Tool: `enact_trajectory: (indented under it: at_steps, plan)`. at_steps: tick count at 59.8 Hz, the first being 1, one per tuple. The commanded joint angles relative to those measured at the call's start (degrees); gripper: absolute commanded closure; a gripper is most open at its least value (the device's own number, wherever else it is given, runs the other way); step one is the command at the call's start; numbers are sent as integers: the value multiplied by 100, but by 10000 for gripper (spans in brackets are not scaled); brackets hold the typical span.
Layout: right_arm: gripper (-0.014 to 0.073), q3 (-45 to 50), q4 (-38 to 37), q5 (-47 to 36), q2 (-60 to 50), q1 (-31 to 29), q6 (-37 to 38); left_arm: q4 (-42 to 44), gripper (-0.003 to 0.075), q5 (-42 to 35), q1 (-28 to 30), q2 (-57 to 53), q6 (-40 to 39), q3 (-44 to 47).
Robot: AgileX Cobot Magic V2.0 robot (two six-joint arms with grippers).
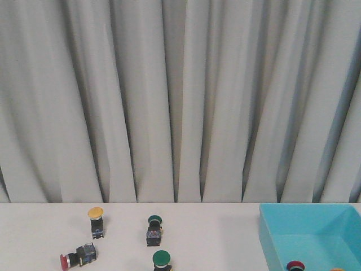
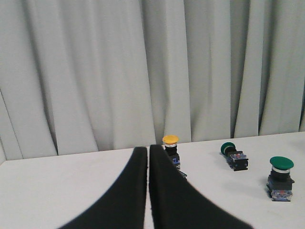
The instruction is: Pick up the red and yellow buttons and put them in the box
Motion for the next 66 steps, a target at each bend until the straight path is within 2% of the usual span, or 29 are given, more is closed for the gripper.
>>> enact_trajectory:
  at_steps: [1, 13, 19, 29, 40, 66]
  plan:
    - [602, 464, 168, -492, -491, 135, 31, -10, 717, -384, -6, -79, -11, 57]
    - [602, 1352, 191, -492, -1416, 140, 246, -10, 717, -384, -6, -79, -11, 57]
    - [602, 1338, 2, -50, -1603, 140, 272, -10, 717, -384, -6, -79, -11, 57]
    - [602, 1338, -7, -79, -1597, 161, -5, -10, 717, -384, -6, -79, -11, 57]
    - [602, 1338, -40, -61, -1597, 571, -152, -10, 717, -384, -6, -79, -11, 57]
    - [602, 1332, -40, -230, -1597, 570, -126, -10, 717, -384, -6, -79, -11, 57]
